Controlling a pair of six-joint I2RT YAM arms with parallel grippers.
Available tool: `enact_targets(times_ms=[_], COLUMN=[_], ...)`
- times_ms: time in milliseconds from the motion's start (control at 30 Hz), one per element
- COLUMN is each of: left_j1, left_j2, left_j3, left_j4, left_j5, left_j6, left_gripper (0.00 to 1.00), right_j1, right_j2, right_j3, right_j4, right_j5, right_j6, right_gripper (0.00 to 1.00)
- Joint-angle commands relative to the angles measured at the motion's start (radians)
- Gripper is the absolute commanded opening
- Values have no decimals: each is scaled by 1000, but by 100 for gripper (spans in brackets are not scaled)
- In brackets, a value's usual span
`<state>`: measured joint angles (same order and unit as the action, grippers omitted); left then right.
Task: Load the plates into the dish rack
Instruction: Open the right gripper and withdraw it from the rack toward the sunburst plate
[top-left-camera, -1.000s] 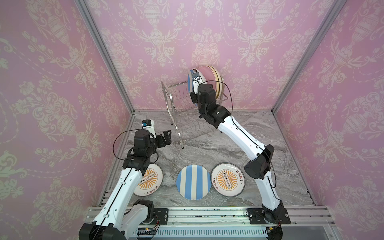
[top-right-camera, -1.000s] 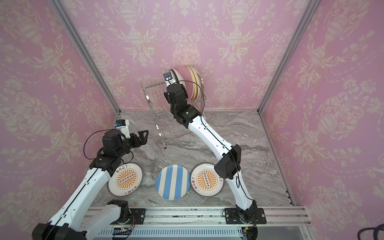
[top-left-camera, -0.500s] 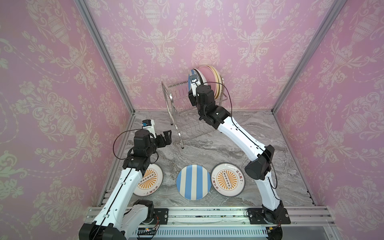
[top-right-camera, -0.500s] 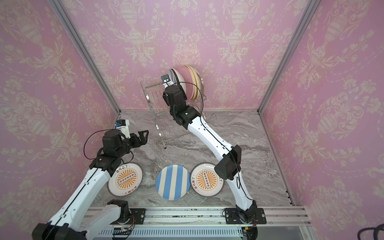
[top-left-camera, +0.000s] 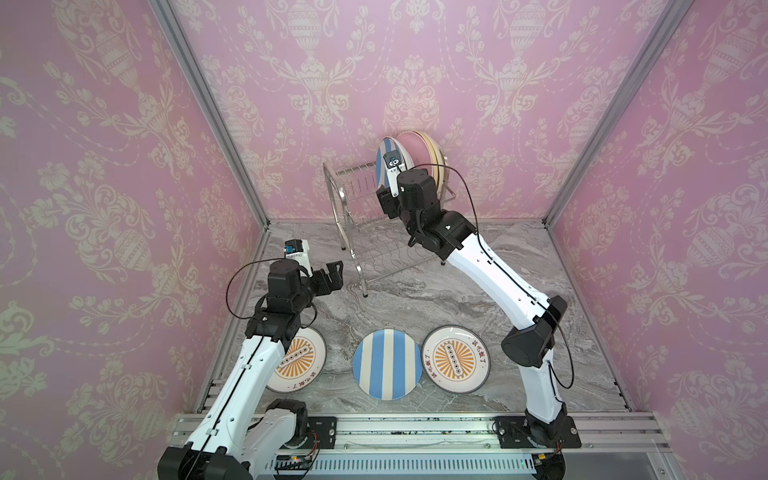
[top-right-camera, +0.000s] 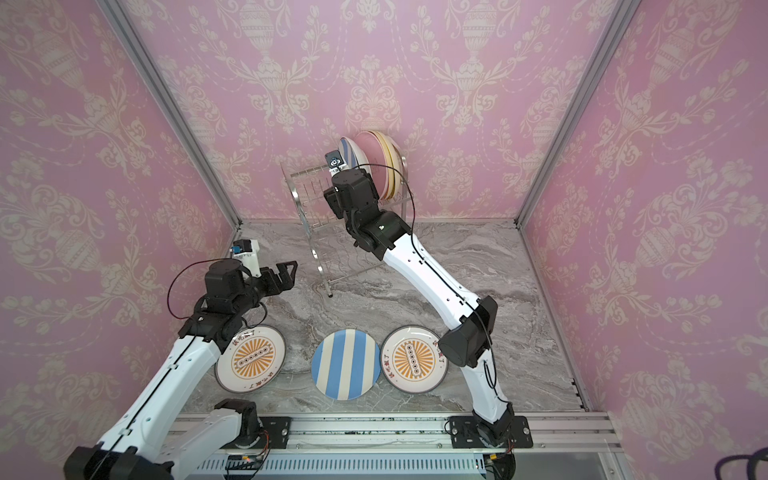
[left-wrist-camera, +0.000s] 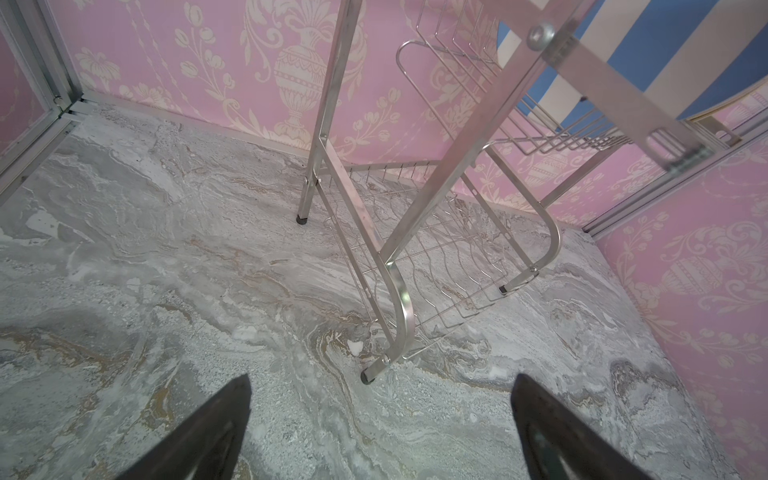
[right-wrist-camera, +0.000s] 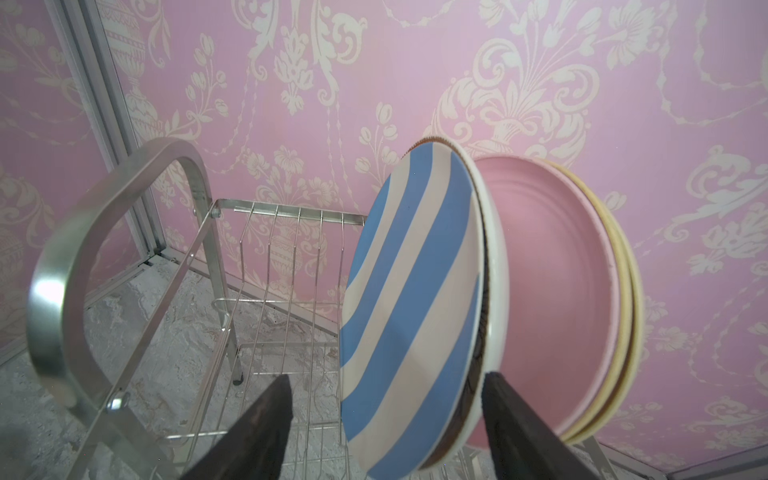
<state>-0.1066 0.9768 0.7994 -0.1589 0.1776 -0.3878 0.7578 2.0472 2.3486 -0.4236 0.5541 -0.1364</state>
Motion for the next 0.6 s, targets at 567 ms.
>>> enact_targets(times_ms=[567], left_j1=[-62], left_j2=[4], left_j3=[11], left_j4=[-161], left_j5=[-98], left_j6=[23], left_gripper=[99], right_j1=[-98], right_j2=[-632], right_j3=[-755], right_j4=[-192], right_j5=[-296], right_j6=[372], right_gripper=[84])
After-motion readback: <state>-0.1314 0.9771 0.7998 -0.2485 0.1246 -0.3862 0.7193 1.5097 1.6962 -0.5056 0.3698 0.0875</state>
